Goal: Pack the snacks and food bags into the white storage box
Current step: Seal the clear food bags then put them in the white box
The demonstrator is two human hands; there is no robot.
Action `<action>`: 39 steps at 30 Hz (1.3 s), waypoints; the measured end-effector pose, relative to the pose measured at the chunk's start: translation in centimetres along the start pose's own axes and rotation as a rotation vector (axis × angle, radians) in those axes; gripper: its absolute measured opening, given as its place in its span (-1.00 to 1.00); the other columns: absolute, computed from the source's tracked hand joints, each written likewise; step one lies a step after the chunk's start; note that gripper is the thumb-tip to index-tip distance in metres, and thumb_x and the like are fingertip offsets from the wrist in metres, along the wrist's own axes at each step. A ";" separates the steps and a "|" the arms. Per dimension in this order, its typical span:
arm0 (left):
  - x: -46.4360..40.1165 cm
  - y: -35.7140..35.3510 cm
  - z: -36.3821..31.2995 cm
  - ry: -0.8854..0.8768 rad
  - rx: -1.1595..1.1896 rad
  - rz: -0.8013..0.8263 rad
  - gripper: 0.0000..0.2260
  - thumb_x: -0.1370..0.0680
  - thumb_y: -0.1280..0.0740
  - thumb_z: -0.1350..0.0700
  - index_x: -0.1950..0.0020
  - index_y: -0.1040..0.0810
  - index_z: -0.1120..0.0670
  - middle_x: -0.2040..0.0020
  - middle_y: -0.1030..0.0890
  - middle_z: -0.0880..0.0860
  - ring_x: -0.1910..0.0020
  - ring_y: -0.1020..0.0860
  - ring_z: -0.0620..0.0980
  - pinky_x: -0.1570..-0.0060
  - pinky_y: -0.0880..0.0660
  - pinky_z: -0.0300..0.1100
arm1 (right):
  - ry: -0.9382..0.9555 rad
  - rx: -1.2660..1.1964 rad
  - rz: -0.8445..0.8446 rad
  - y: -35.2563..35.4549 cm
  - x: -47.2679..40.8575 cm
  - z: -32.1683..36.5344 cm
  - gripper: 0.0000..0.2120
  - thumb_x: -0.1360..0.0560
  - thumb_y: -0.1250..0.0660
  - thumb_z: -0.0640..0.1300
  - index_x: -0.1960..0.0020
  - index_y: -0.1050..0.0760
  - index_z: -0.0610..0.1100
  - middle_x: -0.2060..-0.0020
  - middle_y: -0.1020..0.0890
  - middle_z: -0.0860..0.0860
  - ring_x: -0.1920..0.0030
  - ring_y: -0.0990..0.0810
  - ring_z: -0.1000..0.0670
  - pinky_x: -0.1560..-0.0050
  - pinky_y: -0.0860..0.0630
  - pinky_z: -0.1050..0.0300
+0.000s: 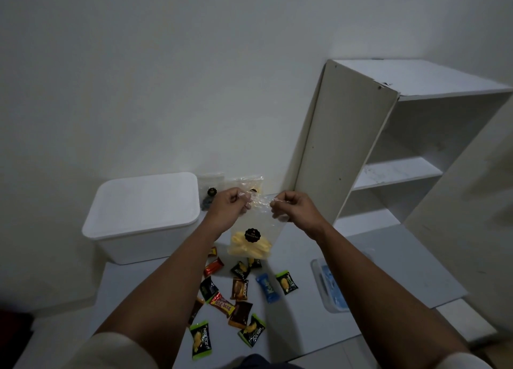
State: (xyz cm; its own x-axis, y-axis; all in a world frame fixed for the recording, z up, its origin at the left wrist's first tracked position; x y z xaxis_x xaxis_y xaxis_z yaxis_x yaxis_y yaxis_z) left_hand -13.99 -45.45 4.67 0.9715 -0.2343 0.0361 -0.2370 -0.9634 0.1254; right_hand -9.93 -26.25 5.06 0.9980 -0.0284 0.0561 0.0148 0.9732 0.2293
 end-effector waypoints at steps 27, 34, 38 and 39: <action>0.9 -2.6 0.7 0.078 -0.013 0.113 -0.92 -0.54 -0.48 0.08 0.07 -0.71 0.08 0.16 -0.70 0.00 0.12 -0.62 -0.07 0.01 -0.57 -0.18 | -0.057 -0.078 0.081 -0.2 0.8 -0.5 -0.95 -0.50 -0.52 -0.21 0.10 -0.67 -0.18 0.21 -0.71 -0.10 0.17 -0.68 -0.01 -0.01 -0.60 0.00; 0.8 -3.7 0.5 0.041 -0.051 0.073 -0.92 -0.55 -0.48 0.06 0.11 -0.70 0.05 0.17 -0.71 0.01 0.15 -0.66 -0.06 -0.06 -0.59 -0.06 | -0.082 -0.034 0.042 0.9 2.0 -1.1 -0.78 -0.53 -0.49 -0.13 -0.01 -0.67 -0.31 0.24 -0.71 -0.06 0.21 -0.66 0.05 0.09 -0.57 0.11; 1.6 -5.4 0.7 0.046 -0.017 0.117 -0.86 -0.55 -0.47 0.06 0.03 -0.74 0.12 0.14 -0.74 0.07 0.16 -0.64 -0.07 0.01 -0.60 -0.17 | -0.047 -0.068 0.006 2.3 2.8 -0.7 -0.84 -0.53 -0.46 -0.23 0.03 -0.65 -0.36 0.28 -0.67 -0.09 0.24 -0.62 0.02 0.15 -0.55 0.17; 1.7 -5.9 0.7 0.045 -0.021 0.131 -0.84 -0.56 -0.46 0.07 0.01 -0.73 0.16 0.15 -0.74 0.08 0.17 -0.63 -0.08 0.06 -0.59 -0.23 | -0.043 -0.070 0.010 2.5 2.9 -0.8 -0.84 -0.53 -0.46 -0.24 0.04 -0.65 -0.36 0.29 -0.67 -0.09 0.25 -0.62 0.02 0.17 -0.55 0.18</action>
State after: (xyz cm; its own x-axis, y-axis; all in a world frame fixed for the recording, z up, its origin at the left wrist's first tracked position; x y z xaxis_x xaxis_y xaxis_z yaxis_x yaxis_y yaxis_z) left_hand -10.94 -40.28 3.34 0.9310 -0.3517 0.0979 -0.3626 -0.9218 0.1373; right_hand -6.90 -23.69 5.04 0.9946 -0.0271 0.1003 0.0108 0.9870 0.1603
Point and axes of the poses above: each hand's wrist, its own x-axis away from the middle knuckle, its own y-axis out of the back of the hand, z = x × y, the point moved 9 cm from there along -x, towards the middle knuckle
